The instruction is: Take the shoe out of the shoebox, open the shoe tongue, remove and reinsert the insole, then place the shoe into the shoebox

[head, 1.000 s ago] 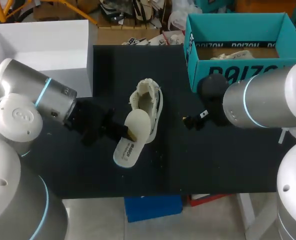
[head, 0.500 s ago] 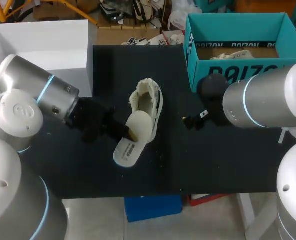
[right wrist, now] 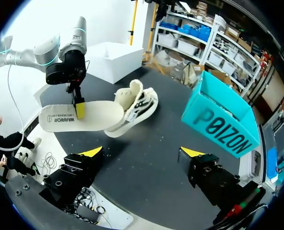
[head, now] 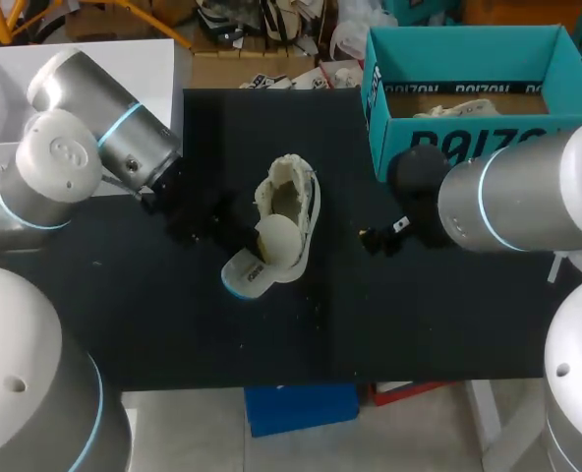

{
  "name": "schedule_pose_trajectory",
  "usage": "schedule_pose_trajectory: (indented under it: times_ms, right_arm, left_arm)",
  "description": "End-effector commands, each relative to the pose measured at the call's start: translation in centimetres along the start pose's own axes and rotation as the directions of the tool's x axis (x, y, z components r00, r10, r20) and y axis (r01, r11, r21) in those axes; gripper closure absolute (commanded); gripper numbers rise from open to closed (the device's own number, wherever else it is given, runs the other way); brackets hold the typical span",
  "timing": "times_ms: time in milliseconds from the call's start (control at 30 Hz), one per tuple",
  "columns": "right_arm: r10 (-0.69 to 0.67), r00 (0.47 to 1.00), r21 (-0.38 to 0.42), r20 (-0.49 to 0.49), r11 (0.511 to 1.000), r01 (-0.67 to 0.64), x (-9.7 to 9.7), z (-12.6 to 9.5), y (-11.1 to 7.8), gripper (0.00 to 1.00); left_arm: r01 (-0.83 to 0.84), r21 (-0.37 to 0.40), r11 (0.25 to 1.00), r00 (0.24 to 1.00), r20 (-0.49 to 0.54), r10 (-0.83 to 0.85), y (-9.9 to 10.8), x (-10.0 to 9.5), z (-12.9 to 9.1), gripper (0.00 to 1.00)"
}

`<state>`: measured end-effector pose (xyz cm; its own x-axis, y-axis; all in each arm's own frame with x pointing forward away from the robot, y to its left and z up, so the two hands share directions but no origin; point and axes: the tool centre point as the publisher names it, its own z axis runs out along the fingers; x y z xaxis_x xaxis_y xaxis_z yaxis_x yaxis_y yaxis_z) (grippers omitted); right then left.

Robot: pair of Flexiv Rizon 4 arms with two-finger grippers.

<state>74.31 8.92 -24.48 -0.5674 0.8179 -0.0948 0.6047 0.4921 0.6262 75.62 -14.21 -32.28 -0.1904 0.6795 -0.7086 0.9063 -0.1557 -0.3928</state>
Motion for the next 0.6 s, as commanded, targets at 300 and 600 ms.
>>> schedule_pose_trajectory:
  times_ms: [300, 600]
  right_arm:
    - [0.001, 1.000, 0.001, 0.003, 1.000, -0.001, 0.2, 0.1, 0.0, 0.00]
    - [0.001, 1.000, 0.001, 0.003, 1.000, -0.001, 0.2, 0.1, 0.0, 0.00]
  left_arm:
    - [0.038, -0.050, 0.998, 0.999, -0.028, -0.040, 1.6, 0.6, 1.1, 1.00]
    - [0.026, -0.079, 0.997, 0.999, -0.030, -0.028, 3.2, 0.3, 1.9, 1.00]
